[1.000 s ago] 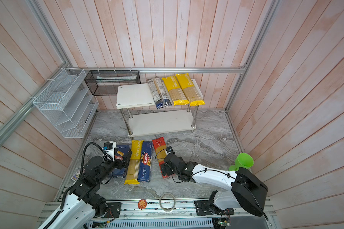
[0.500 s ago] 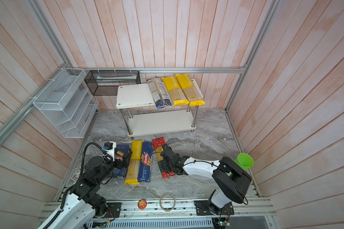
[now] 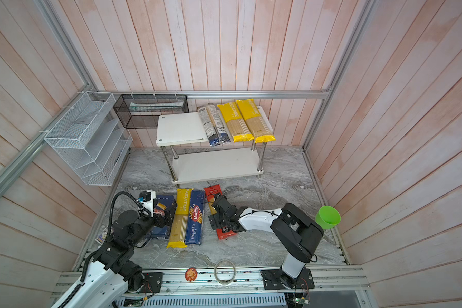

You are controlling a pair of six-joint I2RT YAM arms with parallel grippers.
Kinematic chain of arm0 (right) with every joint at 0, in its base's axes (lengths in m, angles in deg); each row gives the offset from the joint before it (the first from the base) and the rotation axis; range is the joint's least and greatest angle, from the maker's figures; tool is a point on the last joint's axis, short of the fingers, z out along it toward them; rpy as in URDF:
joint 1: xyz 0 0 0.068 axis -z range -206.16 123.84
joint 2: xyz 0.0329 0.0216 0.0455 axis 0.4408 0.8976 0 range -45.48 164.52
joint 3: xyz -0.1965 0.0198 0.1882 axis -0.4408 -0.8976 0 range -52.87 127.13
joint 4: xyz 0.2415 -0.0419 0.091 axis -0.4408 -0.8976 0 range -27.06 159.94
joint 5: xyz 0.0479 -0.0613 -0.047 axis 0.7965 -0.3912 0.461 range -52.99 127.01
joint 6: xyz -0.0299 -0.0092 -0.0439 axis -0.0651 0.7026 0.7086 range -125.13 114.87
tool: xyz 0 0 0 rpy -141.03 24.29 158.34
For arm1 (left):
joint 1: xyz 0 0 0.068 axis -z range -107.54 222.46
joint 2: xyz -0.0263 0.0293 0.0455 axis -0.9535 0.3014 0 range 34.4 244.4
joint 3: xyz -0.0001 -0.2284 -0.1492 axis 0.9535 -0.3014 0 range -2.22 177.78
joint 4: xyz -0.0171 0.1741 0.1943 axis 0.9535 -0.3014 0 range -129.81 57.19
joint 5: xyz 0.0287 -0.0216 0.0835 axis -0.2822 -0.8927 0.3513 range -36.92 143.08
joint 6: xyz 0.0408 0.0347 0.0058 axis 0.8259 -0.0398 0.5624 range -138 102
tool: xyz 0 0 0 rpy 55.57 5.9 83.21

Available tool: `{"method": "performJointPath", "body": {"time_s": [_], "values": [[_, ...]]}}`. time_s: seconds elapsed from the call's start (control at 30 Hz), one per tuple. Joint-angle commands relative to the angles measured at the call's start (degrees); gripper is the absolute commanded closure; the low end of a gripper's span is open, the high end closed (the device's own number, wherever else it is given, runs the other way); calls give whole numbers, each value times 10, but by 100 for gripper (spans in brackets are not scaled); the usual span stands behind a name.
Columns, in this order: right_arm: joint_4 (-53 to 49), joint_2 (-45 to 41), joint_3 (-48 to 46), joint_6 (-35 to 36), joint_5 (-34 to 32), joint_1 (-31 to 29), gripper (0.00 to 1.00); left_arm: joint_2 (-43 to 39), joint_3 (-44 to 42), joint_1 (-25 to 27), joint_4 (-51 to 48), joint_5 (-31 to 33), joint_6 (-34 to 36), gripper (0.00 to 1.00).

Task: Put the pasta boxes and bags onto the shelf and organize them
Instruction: 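Adjust the open right gripper around the red spaghetti bag's middle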

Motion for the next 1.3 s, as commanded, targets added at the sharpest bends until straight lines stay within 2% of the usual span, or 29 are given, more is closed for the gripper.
{"method": "performJointPath", "body": {"time_s": [0.0, 0.37, 0.53, 0.73, 1.27], "values": [[-6, 16, 6, -2, 10, 2, 2, -2, 5, 1, 1, 0, 5, 0], [-27, 31, 5, -14, -23, -3, 2, -2, 4, 2, 0, 1, 6, 0], [-27, 25, -2, -22, -36, -9, 6, -2, 4, 1, 0, 2, 5, 0], [9, -2, -34, -43, -33, -9, 19, 0, 5, 1, 0, 1, 4, 0], [51, -44, -66, -57, -24, -9, 42, -11, 2, 2, -2, 5, 3, 0]]}}
